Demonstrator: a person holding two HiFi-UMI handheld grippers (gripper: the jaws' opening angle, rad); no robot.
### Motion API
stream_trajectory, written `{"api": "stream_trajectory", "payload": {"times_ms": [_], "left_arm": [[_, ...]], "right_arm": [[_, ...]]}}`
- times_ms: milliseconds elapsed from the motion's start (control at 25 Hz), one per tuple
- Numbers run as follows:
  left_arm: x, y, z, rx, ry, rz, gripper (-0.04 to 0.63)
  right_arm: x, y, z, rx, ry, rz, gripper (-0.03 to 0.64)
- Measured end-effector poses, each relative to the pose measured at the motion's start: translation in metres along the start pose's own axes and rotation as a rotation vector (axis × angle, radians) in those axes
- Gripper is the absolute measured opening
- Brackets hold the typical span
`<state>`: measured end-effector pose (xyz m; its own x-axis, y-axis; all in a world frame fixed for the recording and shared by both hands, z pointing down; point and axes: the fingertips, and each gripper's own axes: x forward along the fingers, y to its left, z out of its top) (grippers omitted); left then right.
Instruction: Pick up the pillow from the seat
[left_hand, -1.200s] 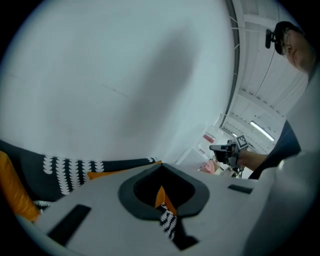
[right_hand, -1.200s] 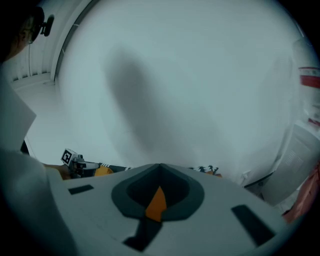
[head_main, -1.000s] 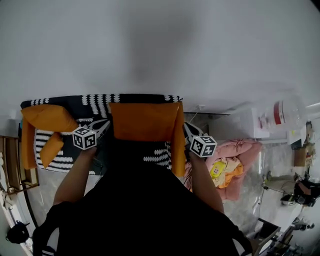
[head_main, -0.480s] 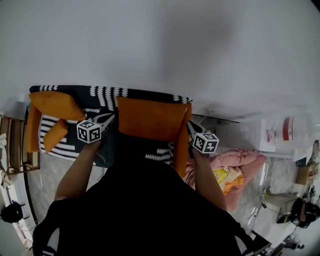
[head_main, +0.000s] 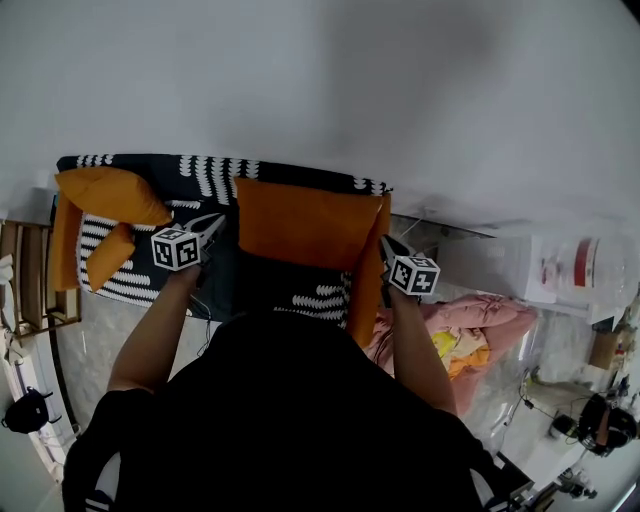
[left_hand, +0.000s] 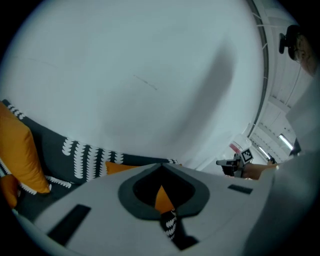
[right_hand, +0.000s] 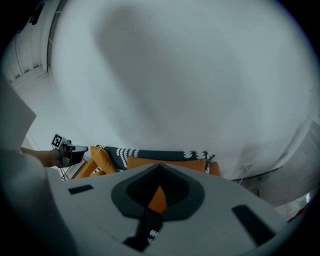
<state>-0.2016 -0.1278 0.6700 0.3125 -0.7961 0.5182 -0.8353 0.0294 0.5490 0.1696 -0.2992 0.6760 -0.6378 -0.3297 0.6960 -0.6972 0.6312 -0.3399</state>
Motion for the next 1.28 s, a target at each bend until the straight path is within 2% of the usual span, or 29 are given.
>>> {"api": "stream_trajectory", "payload": {"times_ms": [440,640,1280], "left_arm": [[0.042,0.027,-0.013,-0.053,0.040,0.029,0.009],[0.058,0.038,-0.023,-0.054,0.069,0.050,0.011],[0.092,0.099,-0.049,-0.065,0.141,0.167,0.012]], "right_arm": [[0.037,-0.027,-0.009,0.023,0.030,-0.027,0.006],[0.056,-0.048,-0.021,0.054,0.050,-0.048,0.029],[0.108,-0.092,-0.031,0.095,0.092,-0.099,0.058]]}}
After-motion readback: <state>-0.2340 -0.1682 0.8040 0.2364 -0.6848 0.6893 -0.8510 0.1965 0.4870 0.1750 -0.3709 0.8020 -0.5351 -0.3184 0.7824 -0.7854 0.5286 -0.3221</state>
